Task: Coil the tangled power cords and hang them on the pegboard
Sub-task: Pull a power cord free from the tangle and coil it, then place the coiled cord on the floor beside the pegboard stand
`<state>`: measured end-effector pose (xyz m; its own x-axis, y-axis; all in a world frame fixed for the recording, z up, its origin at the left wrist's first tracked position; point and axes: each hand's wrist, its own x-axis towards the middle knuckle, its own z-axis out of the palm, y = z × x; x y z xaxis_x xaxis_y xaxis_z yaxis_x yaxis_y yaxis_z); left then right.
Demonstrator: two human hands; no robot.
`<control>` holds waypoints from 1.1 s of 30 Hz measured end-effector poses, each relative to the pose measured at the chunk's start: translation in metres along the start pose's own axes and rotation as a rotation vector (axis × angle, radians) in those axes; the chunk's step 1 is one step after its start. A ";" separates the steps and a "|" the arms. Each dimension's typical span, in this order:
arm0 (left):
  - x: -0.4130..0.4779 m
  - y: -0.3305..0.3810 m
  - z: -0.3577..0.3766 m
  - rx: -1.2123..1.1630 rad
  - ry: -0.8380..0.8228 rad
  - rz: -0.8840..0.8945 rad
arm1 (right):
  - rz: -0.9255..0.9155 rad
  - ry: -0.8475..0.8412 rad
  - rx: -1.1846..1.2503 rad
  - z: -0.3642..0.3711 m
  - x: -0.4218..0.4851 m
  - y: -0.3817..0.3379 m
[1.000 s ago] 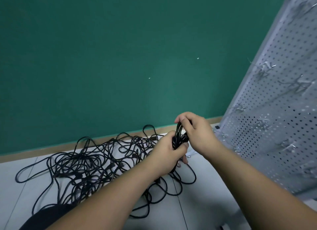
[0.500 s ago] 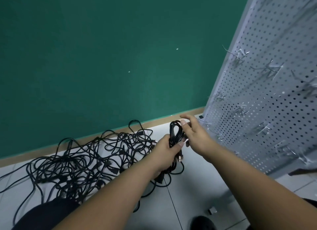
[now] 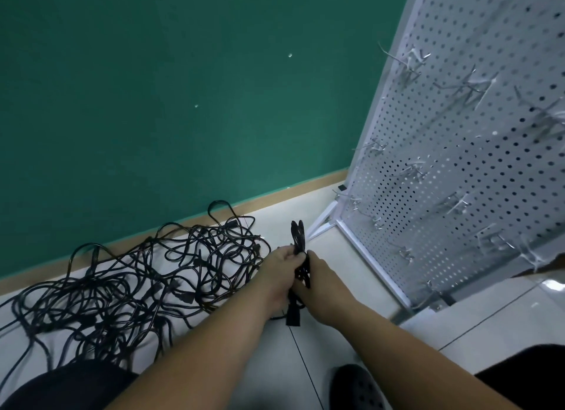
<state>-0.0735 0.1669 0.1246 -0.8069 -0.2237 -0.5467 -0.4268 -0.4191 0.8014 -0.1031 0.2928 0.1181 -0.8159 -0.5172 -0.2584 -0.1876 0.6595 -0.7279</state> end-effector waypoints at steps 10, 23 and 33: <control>0.036 -0.036 -0.006 0.439 -0.007 -0.048 | 0.354 0.202 0.088 0.021 0.052 0.072; 0.090 -0.091 -0.078 1.177 -0.008 0.192 | 0.822 0.266 0.538 0.029 0.193 0.131; 0.127 -0.107 -0.095 1.287 0.007 0.268 | 0.804 0.300 0.353 0.048 0.236 0.162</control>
<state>-0.0916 0.0996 -0.0534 -0.9264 -0.1741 -0.3339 -0.3391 0.7713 0.5387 -0.2997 0.2515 -0.0910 -0.7450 0.2191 -0.6301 0.6333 0.5291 -0.5648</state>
